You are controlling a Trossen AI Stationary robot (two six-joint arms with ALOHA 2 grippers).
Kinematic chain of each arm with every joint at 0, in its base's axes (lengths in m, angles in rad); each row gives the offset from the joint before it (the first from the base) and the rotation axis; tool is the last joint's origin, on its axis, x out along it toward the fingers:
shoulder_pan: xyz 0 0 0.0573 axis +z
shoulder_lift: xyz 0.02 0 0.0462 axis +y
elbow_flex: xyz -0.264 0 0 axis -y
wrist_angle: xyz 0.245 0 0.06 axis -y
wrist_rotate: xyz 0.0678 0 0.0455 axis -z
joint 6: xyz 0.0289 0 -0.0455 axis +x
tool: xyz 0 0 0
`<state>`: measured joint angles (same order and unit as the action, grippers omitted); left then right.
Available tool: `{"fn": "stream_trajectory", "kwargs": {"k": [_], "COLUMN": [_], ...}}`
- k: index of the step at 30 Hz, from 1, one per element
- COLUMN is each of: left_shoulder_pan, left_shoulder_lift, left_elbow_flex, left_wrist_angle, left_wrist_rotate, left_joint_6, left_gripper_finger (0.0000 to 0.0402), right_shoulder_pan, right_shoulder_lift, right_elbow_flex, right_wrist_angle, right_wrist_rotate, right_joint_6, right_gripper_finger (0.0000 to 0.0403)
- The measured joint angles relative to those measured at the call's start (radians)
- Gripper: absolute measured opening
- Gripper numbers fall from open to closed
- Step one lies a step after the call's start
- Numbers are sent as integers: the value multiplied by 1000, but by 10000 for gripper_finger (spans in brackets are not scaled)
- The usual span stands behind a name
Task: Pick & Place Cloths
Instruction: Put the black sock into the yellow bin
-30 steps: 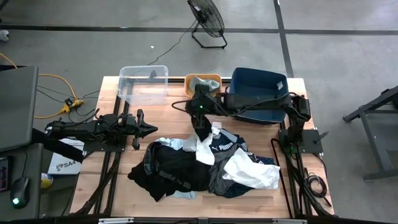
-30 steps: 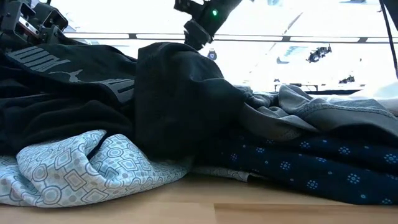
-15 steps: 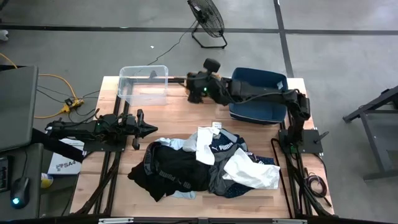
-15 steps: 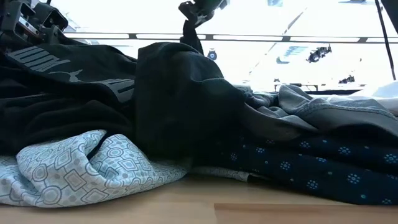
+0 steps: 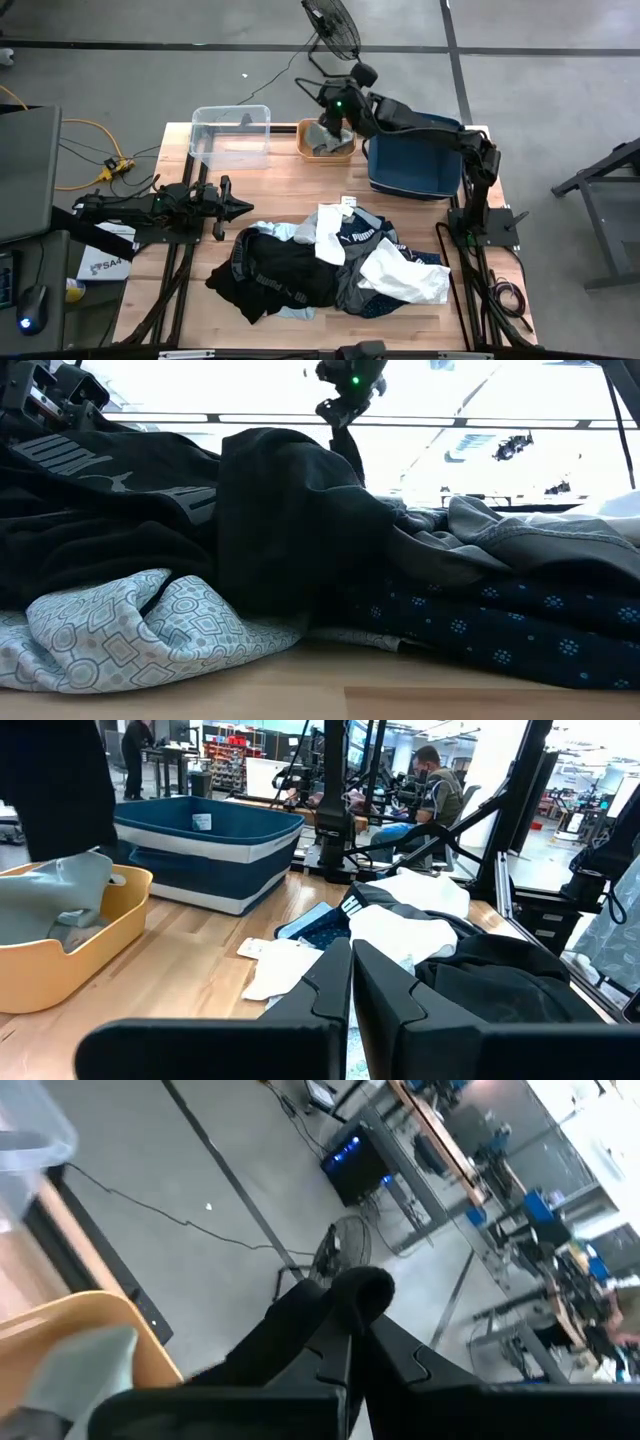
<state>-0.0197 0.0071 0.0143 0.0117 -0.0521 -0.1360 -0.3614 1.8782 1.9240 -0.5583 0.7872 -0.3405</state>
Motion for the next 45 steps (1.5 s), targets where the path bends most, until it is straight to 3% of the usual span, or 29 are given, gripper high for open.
{"fn": "stream_trajectory", "kwargs": {"k": [4,12,22,28,35,41,45], "left_shoulder_pan": [0,0,0,0,0,0,0], "left_shoulder_lift": [0,0,0,0,0,0,0], "left_elbow_flex": [0,0,0,0,0,0,0], "left_wrist_angle": [0,0,0,0,0,0,0], "left_wrist_rotate": [0,0,0,0,-1,-1,-1], "left_joint_6": [0,0,0,0,0,0,0], "left_gripper_finger": [12,12,12,12,12,12,12], "right_shoulder_pan": [-21,-25,-65,-88,-117,-125,-121], "right_shoulder_lift": [0,1,3,67,158,201,222], "right_elbow_flex": [0,-76,-209,-209,-210,-210,-210], "right_wrist_angle": [-15,-32,69,194,198,193,189], "right_wrist_rotate": [-15,-153,-387,-497,-554,-678,-677], "right_joint_6": [27,161,393,541,704,772,816], "right_gripper_finger": [4,4,4,4,4,4,4]}}
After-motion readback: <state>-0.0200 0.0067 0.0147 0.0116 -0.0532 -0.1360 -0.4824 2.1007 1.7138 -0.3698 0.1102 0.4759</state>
